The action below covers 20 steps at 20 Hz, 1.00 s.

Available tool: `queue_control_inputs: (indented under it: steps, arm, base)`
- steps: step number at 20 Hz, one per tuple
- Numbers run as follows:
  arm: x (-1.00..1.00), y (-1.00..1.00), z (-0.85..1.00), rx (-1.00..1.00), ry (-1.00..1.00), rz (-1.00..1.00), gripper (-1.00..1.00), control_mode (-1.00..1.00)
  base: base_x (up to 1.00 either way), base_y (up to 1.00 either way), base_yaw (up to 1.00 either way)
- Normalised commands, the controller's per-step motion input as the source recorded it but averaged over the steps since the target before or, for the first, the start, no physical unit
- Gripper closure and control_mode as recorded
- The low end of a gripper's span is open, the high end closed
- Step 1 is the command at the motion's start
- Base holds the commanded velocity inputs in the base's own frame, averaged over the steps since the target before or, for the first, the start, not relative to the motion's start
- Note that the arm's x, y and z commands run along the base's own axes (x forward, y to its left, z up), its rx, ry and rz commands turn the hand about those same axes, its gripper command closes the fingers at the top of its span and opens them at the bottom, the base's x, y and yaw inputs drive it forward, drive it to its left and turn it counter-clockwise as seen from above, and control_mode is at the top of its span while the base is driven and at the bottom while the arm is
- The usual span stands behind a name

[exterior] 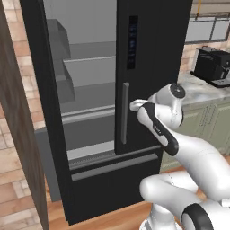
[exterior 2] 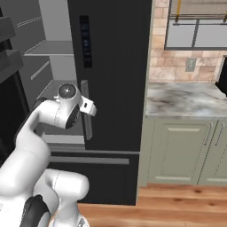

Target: Place one of the steaks on the plate and the other in the bowl. Then place the bowl in the fridge.

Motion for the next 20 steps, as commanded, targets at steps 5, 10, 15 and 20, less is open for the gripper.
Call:
queue_control_inputs:
  steps: [5, 10, 15, 20]
  arm:
    - [0.20, 0.15, 0.00, -0.24, 0.15, 0.23, -1.00, -1.00]
    - [0.15, 0.04, -0.07, -0.16, 0.03, 0.15, -1.00, -1.00]
    - [0.00, 0.01, -0.50, -0.04, -0.30, 0.12, -1.00, -1.00]
    - [0.17, 0.00, -0.42, -0.01, -0.14, 0.07, -1.00, -1.00]
  base:
    - [0.00, 0.00, 0.00]
    - [0.00, 0.00, 0.00]
    - [0.00, 0.00, 0.00]
    - [0.00, 0.00, 0.00]
